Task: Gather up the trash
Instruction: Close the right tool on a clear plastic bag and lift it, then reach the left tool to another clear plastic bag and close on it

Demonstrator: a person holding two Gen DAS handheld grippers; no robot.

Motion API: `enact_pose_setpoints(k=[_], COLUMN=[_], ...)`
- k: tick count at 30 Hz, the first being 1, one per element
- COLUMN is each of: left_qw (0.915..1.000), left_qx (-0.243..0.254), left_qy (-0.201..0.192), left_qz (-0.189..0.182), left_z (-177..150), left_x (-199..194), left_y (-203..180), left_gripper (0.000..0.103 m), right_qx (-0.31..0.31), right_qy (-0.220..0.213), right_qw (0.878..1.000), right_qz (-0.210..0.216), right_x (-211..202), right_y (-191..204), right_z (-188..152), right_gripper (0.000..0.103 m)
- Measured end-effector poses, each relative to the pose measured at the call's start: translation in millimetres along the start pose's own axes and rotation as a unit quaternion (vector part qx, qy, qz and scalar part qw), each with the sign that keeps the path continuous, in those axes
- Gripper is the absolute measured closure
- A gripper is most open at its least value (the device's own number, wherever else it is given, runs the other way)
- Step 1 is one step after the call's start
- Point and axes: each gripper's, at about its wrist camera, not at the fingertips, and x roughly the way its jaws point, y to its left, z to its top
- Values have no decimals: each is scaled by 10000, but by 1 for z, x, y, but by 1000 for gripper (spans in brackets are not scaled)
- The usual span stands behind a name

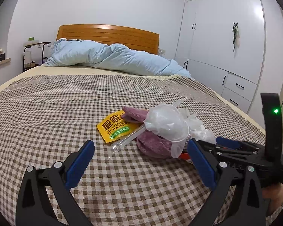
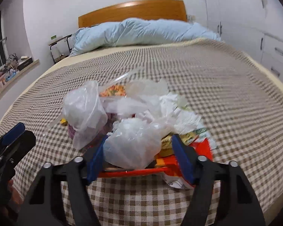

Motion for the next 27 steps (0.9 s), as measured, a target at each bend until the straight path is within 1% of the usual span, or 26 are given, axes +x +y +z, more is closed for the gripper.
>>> enact_pose_setpoints(k=[1, 3, 4, 9, 13, 16, 18, 22, 24, 27], left_qw=[10000, 10000, 10000, 10000, 10000, 9999, 9998, 9996, 9995, 9992], left_qx=[-7, 1, 10, 2, 36, 70, 110, 235, 300, 346], left_qy=[14, 29, 29, 23, 21, 11, 25, -21, -22, -83], left_qz=[-13, -35, -43, -54, -60, -80, -132, -146, -106, -153], left_z=[0, -1, -1, -2, -3, -1, 0, 5, 9, 16], left_x=[0, 1, 0, 0, 0, 1, 2, 3, 5, 5], left_y=[0, 0, 0, -1, -3, -7, -11, -21, -26, -32], left_gripper=[8, 8, 8, 8, 8, 8, 8, 8, 8, 8], right_qx=[61, 172, 198, 345, 498, 569, 613, 726, 766, 816], right_qy=[30, 61, 45, -166, -328, -623, -843, -1167, -1239, -1278], right_qw=[9999, 9998, 9997, 9991, 9978, 9960, 9943, 9904, 9890, 9874], right_qz=[75, 116, 169, 180, 290, 299, 227, -119, -248, -456], right_x=[1, 0, -3, -20, -34, -50, -61, -77, -81, -82], right_y=[-3, -8, -9, -18, -28, -33, -38, -51, -58, -68], right_z=[-1, -4, -4, -7, -6, -3, -1, 3, 3, 2], right_gripper=[59, 70, 72, 75, 78, 79, 79, 79, 79, 79])
